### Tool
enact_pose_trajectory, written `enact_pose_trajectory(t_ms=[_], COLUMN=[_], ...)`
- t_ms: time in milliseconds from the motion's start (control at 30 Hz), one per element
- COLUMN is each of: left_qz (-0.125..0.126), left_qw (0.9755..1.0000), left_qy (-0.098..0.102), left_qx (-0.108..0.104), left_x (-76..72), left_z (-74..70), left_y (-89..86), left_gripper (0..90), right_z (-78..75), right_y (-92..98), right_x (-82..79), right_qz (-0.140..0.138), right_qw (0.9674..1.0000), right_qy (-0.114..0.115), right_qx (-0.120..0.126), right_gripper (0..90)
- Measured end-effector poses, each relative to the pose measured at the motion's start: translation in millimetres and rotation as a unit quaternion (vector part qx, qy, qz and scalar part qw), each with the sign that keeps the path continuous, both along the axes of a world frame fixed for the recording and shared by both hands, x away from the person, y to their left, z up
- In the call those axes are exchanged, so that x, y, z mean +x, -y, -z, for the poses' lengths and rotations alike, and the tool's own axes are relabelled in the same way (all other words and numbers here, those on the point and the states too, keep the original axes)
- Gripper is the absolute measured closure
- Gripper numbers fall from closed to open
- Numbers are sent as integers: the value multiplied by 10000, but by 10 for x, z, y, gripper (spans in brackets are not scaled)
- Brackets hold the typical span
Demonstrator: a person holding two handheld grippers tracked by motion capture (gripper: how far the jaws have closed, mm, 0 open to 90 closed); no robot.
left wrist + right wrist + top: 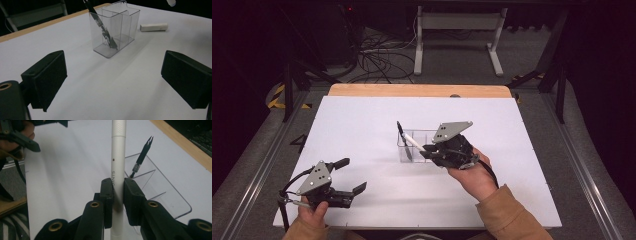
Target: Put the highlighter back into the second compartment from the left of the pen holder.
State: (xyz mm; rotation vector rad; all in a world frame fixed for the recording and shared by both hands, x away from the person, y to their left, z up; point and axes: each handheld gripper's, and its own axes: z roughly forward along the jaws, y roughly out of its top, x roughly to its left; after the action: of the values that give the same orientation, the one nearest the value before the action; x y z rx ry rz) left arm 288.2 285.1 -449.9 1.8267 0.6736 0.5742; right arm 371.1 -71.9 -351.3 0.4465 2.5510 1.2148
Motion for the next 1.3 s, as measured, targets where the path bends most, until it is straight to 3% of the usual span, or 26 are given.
enact_pose_trajectory(t_ms=[367,700,1300], left_qz=[12,13,39], left_qw=[10000,10000,10000], left_qy=[-6,-9,-15], left_qx=[16,15,11], left_x=[2,4,8], left_z=[1,2,3], left_y=[-1,-2,-1], left_gripper=[70,70,70], right_z=[-65,-84,11], right_y=[47,51,-131], right_x=[93,201,445], right_qz=[31,91,212], right_qw=[9975,9912,9841], right_qy=[29,60,68], right_qx=[704,1317,1762], right_gripper=[782,782,780])
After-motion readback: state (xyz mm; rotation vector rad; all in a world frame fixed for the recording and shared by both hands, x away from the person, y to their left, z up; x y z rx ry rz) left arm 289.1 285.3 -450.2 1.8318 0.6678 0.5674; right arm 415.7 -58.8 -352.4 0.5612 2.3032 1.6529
